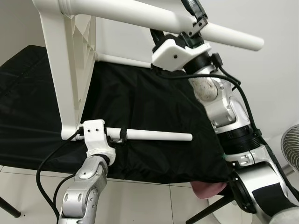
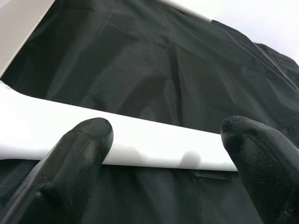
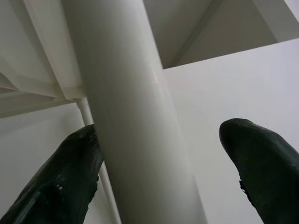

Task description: Building children table

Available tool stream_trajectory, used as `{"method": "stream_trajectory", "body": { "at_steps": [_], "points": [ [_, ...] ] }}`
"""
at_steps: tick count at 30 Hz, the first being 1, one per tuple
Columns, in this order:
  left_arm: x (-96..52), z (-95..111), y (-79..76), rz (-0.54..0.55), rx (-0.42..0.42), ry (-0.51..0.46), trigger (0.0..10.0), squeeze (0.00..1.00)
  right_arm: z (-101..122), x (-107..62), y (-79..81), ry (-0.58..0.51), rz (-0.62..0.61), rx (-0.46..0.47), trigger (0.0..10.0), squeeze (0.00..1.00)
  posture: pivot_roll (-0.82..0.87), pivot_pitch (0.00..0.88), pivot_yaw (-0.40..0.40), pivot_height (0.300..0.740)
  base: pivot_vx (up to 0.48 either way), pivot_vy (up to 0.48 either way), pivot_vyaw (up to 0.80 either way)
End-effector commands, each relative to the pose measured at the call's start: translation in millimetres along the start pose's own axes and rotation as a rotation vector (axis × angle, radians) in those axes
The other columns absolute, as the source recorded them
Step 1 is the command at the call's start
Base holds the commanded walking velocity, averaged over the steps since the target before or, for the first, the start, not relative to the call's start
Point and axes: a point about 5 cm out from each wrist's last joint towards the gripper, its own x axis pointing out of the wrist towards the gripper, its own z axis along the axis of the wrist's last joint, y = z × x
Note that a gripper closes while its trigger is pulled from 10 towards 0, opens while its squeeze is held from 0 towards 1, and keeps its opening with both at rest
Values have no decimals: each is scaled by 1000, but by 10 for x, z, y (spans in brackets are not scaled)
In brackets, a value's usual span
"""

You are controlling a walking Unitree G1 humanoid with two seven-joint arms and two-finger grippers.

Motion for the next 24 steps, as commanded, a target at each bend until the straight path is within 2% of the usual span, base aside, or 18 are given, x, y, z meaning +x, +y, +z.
{"method": "stream_trajectory", "body": {
  "at_steps": [1, 7, 8, 10, 11, 13, 15, 18, 20, 24],
  "points": [
    [12, 17, -109, -33, -23, 1, 10000, 0, -44, 11, -2, 25, 31, -21, 10000, 0, 8, 0, -131, 740, 0, 0, 0],
    [5, 21, -129, -46, -26, 4, 10000, 0, -86, 33, 18, 85, 65, -25, 10000, 0, 7, 0, -129, 740, 0, 0, 0],
    [-5, 10, -145, -59, -40, 19, 10000, 0, -109, 38, 32, 111, 80, -28, 4902, 0, 7, 0, -128, 740, 0, 0, 0],
    [-5, 10, -145, -59, -40, 19, 10000, 0, -109, 38, 32, 111, 80, -28, 4902, 0, 7, 0, -128, 740, 0, 0, 0],
    [-6, -10, -157, -48, -91, 55, 10000, 0, -143, 38, 46, 139, 95, -14, 0, 0, 7, 0, -128, 740, 0, 0, 0],
    [-6, -10, -157, -48, -91, 55, 10000, 0, -143, 38, 46, 139, 95, -14, 0, 0, 7, 0, -128, 740, 0, 0, 0],
    [28, -31, -146, 28, -238, 135, 10000, 0, -180, 41, 57, 170, 109, 12, 0, 0, 2, 0, -131, 740, 0, 0, 0],
    [42, -24, -137, 56, -266, 154, 10000, 0, -186, 44, 52, 178, 109, 29, 0, 0, 2, 0, -131, 740, 0, 0, 0],
    [82, -7, -139, 91, -288, 179, 10000, 0, -176, 61, 17, 188, 85, 78, 0, 0, -2, 0, -131, 740, 0, 0, 0],
    [129, -3, -157, 116, -318, 187, 10000, 0, -146, 83, -25, 197, 66, 119, 0, 0, -14, 0, -134, 740, 0, 0, 0]
  ]
}}
